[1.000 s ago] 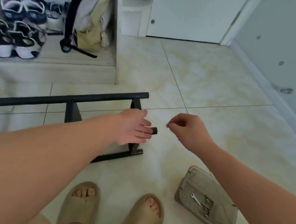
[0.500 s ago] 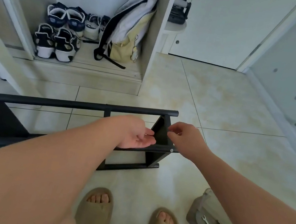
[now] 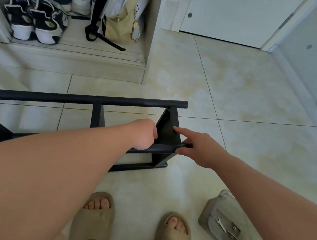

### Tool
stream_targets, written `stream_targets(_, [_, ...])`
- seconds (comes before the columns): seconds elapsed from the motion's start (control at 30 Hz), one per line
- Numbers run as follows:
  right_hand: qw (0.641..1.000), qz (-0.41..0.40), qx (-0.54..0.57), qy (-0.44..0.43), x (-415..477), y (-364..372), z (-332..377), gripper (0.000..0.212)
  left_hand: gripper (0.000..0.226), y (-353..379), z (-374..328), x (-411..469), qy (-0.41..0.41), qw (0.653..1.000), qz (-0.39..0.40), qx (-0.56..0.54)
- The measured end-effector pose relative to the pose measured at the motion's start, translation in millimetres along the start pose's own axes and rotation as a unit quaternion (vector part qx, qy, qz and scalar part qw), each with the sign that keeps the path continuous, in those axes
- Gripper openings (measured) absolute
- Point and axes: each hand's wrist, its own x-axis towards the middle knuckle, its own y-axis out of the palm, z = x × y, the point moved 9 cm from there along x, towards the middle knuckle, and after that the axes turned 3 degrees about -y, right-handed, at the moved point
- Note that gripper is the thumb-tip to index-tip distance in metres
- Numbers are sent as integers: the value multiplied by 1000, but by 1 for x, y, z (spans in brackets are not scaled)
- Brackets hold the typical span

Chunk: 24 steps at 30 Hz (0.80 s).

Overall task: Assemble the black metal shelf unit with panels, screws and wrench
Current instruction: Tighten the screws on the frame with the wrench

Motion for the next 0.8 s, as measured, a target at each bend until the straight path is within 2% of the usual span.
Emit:
stream_targets(0.17, [1000,0,6,-6,-2,6,-3,73,34,17,-1,0,-14,997,59,47])
stream_targets(0.33, [998,66,-11,-12,-22,19,-6,95,31,41,-2,-14,-14,981,160,108])
stream_targets(0.47, [996,81,-36,-24,-38,29,-9,106,34,63,-3,-21,-27,970,222,94])
stream_targets(0.53, [992,59,-101,-44,-41,27,-8,106,34,67,-2,-20,-39,971,225,68])
stream_targets(0.63, [968,-4,-235,-93,-42,18,-1,108,30,69,0,-19,-59,971,230,38])
stream_targets(0.8, [945,4,-297,-140,-32,19,2,124,29,72,0,-23,-69,965,254,6])
